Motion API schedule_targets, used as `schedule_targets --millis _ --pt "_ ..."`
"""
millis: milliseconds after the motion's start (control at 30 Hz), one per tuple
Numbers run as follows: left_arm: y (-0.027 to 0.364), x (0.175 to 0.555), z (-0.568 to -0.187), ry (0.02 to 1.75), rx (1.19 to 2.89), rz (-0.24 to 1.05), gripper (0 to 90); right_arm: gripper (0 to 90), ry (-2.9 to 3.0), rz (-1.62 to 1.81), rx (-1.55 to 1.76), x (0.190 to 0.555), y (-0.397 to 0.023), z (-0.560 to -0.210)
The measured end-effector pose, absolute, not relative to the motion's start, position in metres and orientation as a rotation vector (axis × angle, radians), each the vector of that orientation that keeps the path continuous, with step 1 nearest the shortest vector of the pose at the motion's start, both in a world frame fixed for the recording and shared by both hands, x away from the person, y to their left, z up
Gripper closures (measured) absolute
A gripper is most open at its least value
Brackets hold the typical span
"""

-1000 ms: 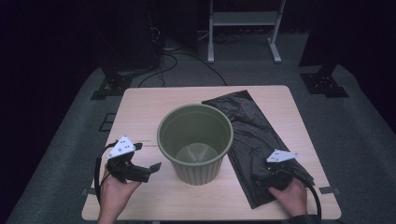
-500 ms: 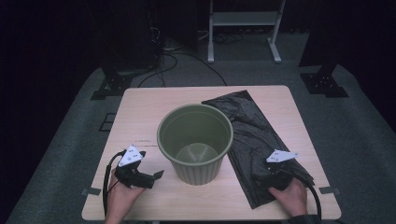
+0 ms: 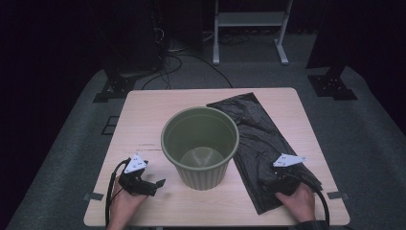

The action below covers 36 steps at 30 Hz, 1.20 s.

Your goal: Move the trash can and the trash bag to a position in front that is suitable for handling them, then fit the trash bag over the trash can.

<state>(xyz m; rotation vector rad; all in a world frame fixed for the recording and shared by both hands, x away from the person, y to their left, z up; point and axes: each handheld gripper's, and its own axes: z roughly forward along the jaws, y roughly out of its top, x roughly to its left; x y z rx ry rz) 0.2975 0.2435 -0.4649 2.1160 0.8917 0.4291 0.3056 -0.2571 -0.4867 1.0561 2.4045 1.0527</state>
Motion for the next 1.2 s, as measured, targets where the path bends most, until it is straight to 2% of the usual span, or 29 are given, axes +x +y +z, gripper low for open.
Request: schedule_targets --millis 367,667,833,1200 --pt "0.244 0.302 -0.483 0.929 2.184 0.41 0.0 11.3 2.404 1.053 1.056 0.306 -0.257 -0.487" --pt "0.244 0.302 -0.483 0.934 2.192 0.408 0.0 11.4 2.403 1.052 1.058 0.305 -0.257 -0.487" --pt "0.244 0.302 -0.483 0.934 2.192 0.408 0.0 18.7 2.396 1.07 1.047 0.303 -0.257 -0.486" --pt "0.244 0.302 -0.483 0.934 2.192 0.408 0.0 18.3 2.416 1.081 1.021 0.275 -0.259 -0.486"
